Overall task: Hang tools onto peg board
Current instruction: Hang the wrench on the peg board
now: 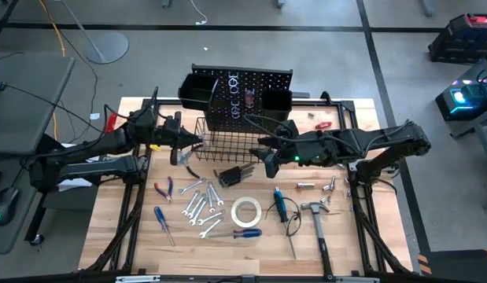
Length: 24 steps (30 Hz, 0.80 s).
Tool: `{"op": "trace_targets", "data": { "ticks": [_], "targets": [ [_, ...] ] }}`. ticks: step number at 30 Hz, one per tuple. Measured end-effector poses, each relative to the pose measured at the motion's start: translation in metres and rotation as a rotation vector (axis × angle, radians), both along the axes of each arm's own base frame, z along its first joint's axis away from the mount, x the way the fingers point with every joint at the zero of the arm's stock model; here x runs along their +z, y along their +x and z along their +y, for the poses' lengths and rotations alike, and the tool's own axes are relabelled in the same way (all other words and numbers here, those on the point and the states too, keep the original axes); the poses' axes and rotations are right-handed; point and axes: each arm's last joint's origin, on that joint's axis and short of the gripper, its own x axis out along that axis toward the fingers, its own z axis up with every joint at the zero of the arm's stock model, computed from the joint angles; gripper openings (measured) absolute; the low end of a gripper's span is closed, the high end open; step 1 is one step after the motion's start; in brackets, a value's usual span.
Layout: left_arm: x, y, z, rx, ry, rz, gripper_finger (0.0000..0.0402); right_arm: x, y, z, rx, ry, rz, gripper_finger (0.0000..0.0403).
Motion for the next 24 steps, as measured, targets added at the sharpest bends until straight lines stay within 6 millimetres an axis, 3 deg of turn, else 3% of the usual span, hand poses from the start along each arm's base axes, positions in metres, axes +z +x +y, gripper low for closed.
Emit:
{"op": "trace_targets", "data": {
  "ticks": [24],
  "targets": [
    [-0.003, 0.002, 0.018, 0.089, 0.006, 0.007, 0.0, 0.0, 0.0, 0.0, -0.005, -0.01, -0.001, 0.022]
  ]
}}
